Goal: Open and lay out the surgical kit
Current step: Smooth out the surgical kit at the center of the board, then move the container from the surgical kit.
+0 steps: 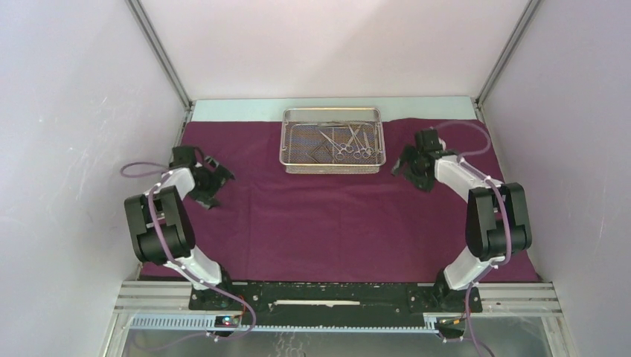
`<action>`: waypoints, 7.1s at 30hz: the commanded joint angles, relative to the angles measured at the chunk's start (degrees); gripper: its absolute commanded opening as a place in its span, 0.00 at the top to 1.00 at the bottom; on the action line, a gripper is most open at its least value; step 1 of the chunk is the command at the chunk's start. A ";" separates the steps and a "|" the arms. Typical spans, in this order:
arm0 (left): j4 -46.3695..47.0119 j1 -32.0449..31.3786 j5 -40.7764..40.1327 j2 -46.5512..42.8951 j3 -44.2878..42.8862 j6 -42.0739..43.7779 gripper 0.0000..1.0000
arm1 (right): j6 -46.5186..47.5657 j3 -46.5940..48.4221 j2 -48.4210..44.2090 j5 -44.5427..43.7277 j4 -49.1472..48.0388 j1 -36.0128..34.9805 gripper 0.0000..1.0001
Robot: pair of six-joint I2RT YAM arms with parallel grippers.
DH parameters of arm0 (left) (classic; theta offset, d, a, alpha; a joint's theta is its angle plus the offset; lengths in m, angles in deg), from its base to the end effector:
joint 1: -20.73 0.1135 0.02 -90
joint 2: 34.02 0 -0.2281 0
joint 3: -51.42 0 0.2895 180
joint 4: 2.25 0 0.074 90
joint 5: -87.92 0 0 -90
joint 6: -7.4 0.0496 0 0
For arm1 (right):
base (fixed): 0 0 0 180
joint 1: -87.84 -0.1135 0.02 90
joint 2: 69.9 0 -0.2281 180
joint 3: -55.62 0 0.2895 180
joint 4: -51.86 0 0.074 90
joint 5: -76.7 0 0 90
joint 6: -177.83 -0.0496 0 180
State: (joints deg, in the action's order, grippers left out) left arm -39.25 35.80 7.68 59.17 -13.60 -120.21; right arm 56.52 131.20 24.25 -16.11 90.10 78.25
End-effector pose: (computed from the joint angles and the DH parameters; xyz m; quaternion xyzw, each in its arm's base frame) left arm 0.3300 0.0802 0.0931 -0.4154 0.8802 -0.1233 0.1938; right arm 0.3737 0.0607 0.1454 0.1874 0.9396 0.0777 0.2757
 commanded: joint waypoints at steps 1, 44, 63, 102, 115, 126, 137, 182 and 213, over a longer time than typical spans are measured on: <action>3.78 8.12 -0.32 0.04 3.00 -3.64 0.00 | -8.03 -9.09 -2.48 1.13 -5.93 6.83 0.10; -7.55 -25.87 -4.22 -20.26 -6.43 11.91 0.00 | 10.98 29.95 10.18 -5.45 7.29 -12.49 0.21; -10.51 -27.21 -10.29 20.97 -47.76 16.88 0.13 | 14.10 39.28 22.15 -12.40 12.47 -8.20 0.19; -12.93 -32.24 -8.27 21.16 -53.56 16.81 1.00 | 12.47 36.28 17.95 -9.34 11.03 -10.11 1.00; -5.70 -35.24 -12.53 11.85 -32.29 13.57 1.00 | 9.00 17.75 9.09 -10.82 5.10 -13.34 1.00; -5.93 -35.55 -14.04 13.38 -29.22 12.73 1.00 | 8.25 14.91 10.21 -11.87 3.42 -14.85 1.00; -6.63 -35.55 -15.57 13.03 -28.35 11.87 1.00 | 7.97 13.27 8.76 -13.40 3.13 -15.07 1.00; -8.80 -34.04 -17.55 1.14 -20.73 10.26 0.28 | 3.06 2.90 -1.05 -13.79 4.70 -20.44 0.38; -3.29 -35.61 -1.61 -29.31 0.40 9.78 0.00 | 1.72 -0.43 -11.35 -16.92 8.62 -22.66 0.38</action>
State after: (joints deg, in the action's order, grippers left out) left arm -45.02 1.16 4.29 35.04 -16.83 -110.66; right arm 58.92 129.49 17.78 -29.75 98.32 56.92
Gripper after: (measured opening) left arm 0.996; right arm 0.618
